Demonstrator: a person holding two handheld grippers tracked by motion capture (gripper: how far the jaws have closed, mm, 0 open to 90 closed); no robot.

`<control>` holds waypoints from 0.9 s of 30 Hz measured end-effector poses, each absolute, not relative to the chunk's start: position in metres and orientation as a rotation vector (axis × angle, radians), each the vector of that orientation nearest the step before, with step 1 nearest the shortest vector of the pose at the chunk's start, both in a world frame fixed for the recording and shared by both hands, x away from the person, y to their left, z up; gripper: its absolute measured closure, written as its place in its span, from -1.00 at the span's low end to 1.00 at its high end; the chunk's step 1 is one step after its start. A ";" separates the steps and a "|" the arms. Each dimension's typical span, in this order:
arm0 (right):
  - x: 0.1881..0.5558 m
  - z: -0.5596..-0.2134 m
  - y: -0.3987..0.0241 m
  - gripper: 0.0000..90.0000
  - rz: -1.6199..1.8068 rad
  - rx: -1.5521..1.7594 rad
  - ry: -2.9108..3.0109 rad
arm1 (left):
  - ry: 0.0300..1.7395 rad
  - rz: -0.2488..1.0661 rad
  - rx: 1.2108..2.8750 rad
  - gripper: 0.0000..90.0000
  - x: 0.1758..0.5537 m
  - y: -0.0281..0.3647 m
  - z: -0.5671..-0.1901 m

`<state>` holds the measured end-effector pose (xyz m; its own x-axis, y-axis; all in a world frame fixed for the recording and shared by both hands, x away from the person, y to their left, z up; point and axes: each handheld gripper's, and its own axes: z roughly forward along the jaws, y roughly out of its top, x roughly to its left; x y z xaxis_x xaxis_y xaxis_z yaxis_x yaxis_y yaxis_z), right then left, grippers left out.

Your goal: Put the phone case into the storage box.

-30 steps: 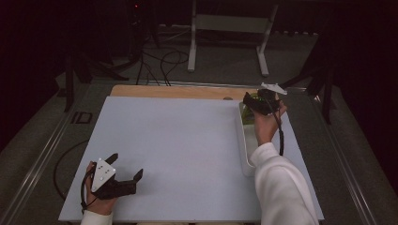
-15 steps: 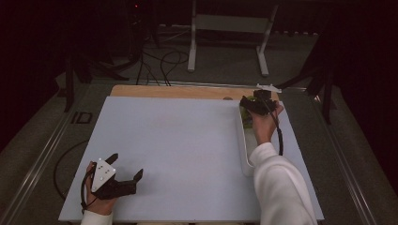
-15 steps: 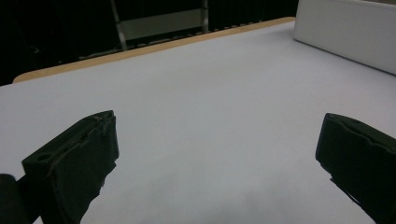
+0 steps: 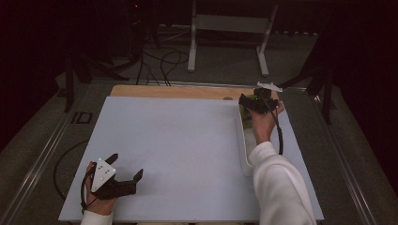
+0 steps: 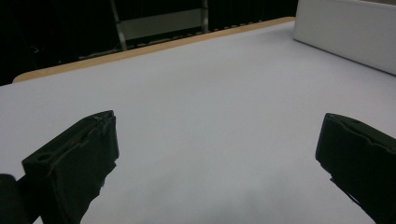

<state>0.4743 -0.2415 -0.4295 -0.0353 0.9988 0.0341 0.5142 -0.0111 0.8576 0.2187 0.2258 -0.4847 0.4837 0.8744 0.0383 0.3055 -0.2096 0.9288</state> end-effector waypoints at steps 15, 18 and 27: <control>0.469 -0.424 -0.240 -0.83 1.042 1.559 1.634 | 1.005 0.732 1.755 -1.00 0.219 0.226 -0.485; 0.465 -0.425 -0.237 -0.83 1.053 1.528 1.666 | 1.005 0.733 1.755 -1.00 0.218 0.226 -0.485; 0.449 -0.424 -0.234 -0.82 1.141 1.501 1.731 | 1.002 0.732 1.758 -1.00 0.218 0.224 -0.485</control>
<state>0.4492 -0.2343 -0.4243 -0.2040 0.9730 0.1079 0.4832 0.0042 0.8755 0.2184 0.2244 -0.4849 0.4852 0.8734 0.0416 0.3048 -0.2136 0.9282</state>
